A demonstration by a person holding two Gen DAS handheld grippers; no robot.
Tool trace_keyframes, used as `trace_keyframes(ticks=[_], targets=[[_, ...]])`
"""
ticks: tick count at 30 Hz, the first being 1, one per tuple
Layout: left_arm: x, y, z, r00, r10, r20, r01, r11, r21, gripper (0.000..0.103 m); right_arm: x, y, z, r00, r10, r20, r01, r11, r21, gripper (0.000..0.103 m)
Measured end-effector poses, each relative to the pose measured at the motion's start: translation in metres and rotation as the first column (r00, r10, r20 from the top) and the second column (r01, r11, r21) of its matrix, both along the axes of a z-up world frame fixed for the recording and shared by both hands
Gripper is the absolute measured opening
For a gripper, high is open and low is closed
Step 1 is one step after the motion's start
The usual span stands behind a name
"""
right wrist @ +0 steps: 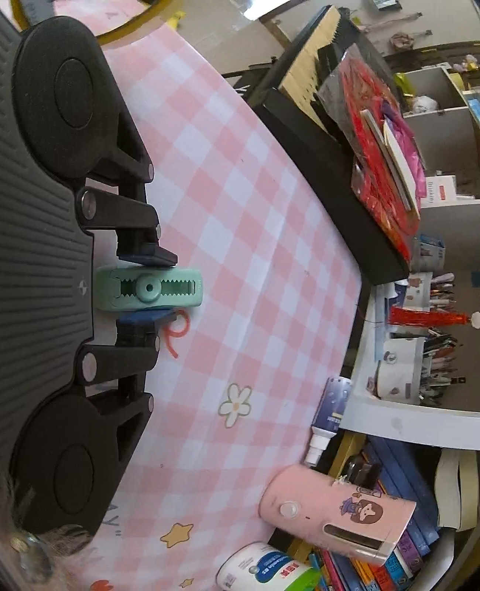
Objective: Organize objects
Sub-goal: 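Grasp the gold tape roll with left tool while right tool reaches the green dispenser, then carry the gold tape roll and green dispenser toward the yellow box with both tools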
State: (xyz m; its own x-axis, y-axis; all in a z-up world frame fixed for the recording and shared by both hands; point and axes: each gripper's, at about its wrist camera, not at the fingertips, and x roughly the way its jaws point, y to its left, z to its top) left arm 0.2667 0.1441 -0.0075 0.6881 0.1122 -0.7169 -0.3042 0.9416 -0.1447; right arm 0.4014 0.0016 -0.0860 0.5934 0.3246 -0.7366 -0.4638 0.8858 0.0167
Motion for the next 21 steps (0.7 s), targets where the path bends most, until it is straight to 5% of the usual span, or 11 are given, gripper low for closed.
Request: trace_keyframes(ticks=[10,21], targets=[[-0.032,-0.011,0.011,0.997,-0.060,0.044,0.061,0.997,-0.035,0.026,-0.056,-0.039,0.045,0.998,-0.063,-0.027,0.066,0.993,0.100,0.023],[-0.092,-0.030,0.031,0.977,-0.180,0.119,0.190,0.979,-0.078,0.026,-0.170,-0.105,0.091,0.995,-0.095,0.027,0.089,0.981,0.170,0.023]])
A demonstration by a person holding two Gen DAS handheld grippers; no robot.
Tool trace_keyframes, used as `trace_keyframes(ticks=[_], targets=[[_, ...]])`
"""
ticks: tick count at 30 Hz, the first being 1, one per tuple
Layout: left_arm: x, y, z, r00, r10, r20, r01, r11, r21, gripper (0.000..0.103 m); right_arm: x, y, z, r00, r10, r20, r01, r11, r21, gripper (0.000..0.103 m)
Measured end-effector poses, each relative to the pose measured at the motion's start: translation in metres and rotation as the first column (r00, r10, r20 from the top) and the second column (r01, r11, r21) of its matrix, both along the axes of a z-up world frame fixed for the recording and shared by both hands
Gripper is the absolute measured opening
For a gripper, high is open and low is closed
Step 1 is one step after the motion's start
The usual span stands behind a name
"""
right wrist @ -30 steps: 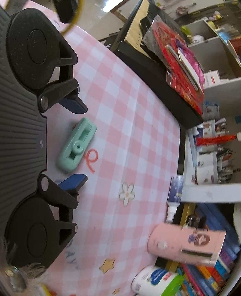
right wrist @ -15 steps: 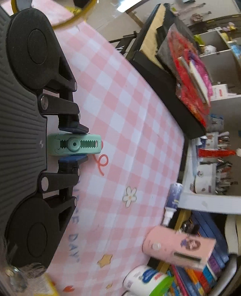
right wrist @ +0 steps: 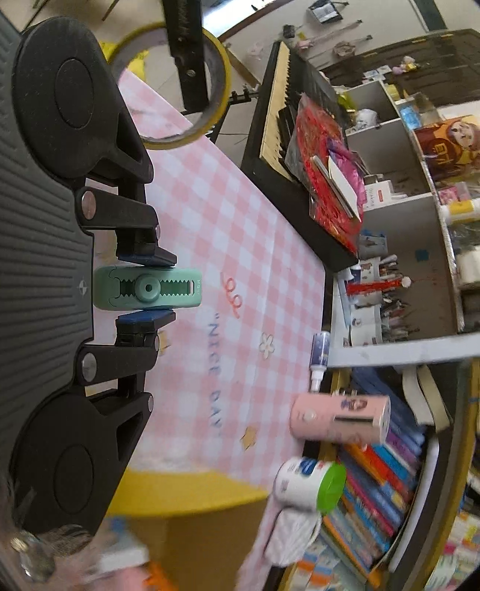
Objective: Organize objects
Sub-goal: 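Carry the gold tape roll and green dispenser toward the yellow box with both tools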
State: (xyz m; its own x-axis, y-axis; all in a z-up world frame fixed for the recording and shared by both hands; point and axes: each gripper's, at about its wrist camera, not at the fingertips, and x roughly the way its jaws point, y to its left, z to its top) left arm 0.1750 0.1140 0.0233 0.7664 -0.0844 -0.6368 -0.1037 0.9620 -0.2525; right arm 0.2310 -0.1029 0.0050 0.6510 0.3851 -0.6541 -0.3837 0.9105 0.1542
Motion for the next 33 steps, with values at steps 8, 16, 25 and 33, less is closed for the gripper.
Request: trace_keyframes(ticks=[8,16,25,33], targets=[[-0.054,-0.020,-0.003,0.993,-0.121,-0.005,0.121,0.993,0.010,0.026,-0.072,-0.025,0.007,0.991,-0.131,0.005,0.131,0.991,0.022,0.023],[-0.102,-0.033,-0.010,0.975,-0.220,-0.025,0.219,0.976,-0.010,0.026,-0.145,-0.036,-0.005,0.978,-0.193,-0.083,0.194,0.981,0.004,0.023],[-0.128,-0.070,-0.011,0.917,-0.398,-0.024,0.397,0.918,-0.015,0.026,-0.213,-0.065,-0.005,0.936,-0.344,-0.074,0.344,0.939,-0.021,0.023],[-0.132,-0.116,-0.008,0.843,-0.538,-0.003,0.538,0.843,-0.015,0.026,-0.245,-0.102,0.000,0.875,-0.480,-0.069,0.478,0.877,-0.042,0.023]])
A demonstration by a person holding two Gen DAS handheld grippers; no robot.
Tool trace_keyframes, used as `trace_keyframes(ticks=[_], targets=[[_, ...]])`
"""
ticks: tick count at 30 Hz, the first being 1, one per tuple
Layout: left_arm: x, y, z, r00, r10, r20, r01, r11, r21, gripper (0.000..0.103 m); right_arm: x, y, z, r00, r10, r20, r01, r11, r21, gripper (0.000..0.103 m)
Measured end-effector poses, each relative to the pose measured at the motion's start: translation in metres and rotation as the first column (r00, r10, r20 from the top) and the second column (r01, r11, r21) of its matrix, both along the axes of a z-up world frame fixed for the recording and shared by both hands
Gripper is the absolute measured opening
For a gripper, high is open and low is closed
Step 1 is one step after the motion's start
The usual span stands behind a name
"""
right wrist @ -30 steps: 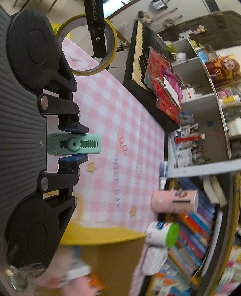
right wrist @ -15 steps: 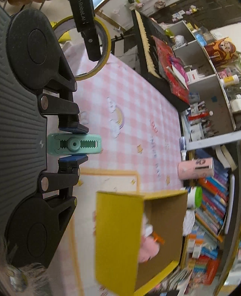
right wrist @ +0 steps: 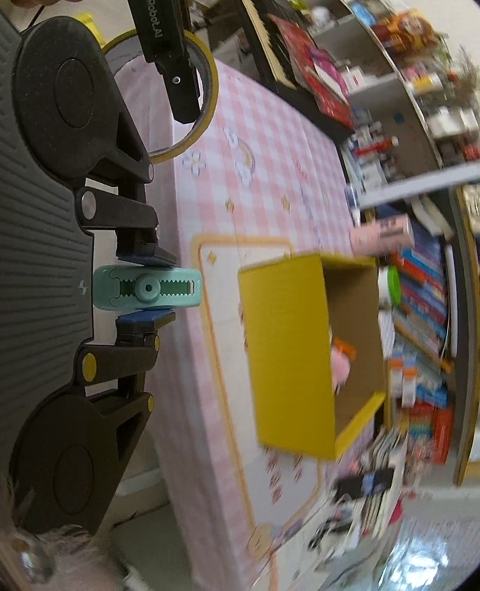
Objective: Organize objects
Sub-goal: 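Carry the gold tape roll and green dispenser toward the yellow box with both tools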
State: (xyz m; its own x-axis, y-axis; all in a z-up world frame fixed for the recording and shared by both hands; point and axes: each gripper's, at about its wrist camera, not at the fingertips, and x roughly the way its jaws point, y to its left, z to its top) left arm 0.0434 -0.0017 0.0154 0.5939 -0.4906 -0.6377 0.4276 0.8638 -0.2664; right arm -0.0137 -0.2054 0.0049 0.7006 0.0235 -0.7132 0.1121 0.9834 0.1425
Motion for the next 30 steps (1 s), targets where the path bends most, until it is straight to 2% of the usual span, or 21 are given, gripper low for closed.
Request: trace_keyframes(ticks=[5,13,22,30], targets=[[-0.001,-0.027,-0.002,0.998,-0.064,-0.009,0.064,0.998,0.001,0.026,-0.015,-0.025,-0.002,0.996,-0.086,-0.015,0.086,0.996,0.003,0.023],[0.005,-0.061,-0.004,0.994,-0.110,-0.016,0.110,0.994,0.022,0.026,-0.021,-0.056,-0.007,0.990,-0.139,-0.032,0.139,0.990,0.018,0.023],[0.022,-0.088,0.005,0.996,-0.088,0.009,0.088,0.996,0.020,0.026,-0.001,-0.085,-0.010,0.993,-0.111,-0.044,0.112,0.993,0.026,0.023],[0.057,-0.108,0.032,0.995,-0.019,0.096,0.020,1.000,-0.004,0.026,0.044,-0.105,0.013,0.998,-0.044,0.055,0.044,0.999,-0.009,0.023]])
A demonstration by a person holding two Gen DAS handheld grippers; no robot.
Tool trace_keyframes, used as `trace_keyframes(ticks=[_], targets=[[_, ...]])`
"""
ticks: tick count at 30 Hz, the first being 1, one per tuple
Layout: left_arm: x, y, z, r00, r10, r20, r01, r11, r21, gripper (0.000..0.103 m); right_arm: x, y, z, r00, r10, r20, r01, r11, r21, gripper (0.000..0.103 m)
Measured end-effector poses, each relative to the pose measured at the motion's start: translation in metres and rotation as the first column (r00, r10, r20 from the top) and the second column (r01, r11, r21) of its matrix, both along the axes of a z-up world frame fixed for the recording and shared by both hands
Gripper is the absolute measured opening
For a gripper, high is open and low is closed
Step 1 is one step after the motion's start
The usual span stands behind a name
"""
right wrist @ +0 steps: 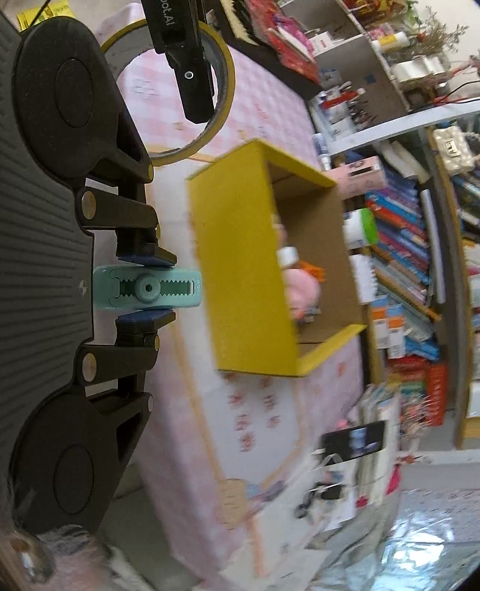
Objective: Organize objects
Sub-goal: 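Carry the gold tape roll and green dispenser toward the yellow box with both tools, then open left tool dropping tape roll into box while right tool releases green dispenser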
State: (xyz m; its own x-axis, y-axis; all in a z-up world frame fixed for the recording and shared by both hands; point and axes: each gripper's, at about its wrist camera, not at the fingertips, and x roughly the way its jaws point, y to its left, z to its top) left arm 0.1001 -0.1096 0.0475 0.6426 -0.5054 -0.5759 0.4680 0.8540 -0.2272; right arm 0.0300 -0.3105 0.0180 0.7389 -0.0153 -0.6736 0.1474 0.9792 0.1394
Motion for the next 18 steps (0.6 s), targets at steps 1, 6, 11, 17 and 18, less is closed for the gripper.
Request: trace_keyframes(ticks=[1,6,11,17,18], targets=[[0.007,-0.004,0.005,1.000,0.012,0.015,-0.012,1.000,-0.005,0.026,0.007,-0.004,0.005,1.000,0.007,0.017,-0.007,1.000,-0.003,0.023],[0.035,-0.023,0.019,0.997,0.044,0.066,-0.043,0.999,-0.011,0.026,0.044,-0.022,0.025,0.995,0.050,0.090,-0.048,0.999,-0.024,0.023],[0.068,-0.048,0.019,0.993,0.082,0.079,-0.083,0.996,0.011,0.026,0.083,-0.037,0.034,0.988,0.097,0.124,-0.090,0.994,-0.063,0.023],[0.104,-0.077,0.006,0.990,0.127,0.067,-0.133,0.987,0.095,0.026,0.134,-0.046,0.019,0.982,0.167,0.092,-0.155,0.980,-0.129,0.023],[0.111,-0.081,0.002,0.989,0.135,0.068,-0.142,0.983,0.114,0.026,0.141,-0.047,0.015,0.980,0.183,0.082,-0.171,0.976,-0.135,0.023]])
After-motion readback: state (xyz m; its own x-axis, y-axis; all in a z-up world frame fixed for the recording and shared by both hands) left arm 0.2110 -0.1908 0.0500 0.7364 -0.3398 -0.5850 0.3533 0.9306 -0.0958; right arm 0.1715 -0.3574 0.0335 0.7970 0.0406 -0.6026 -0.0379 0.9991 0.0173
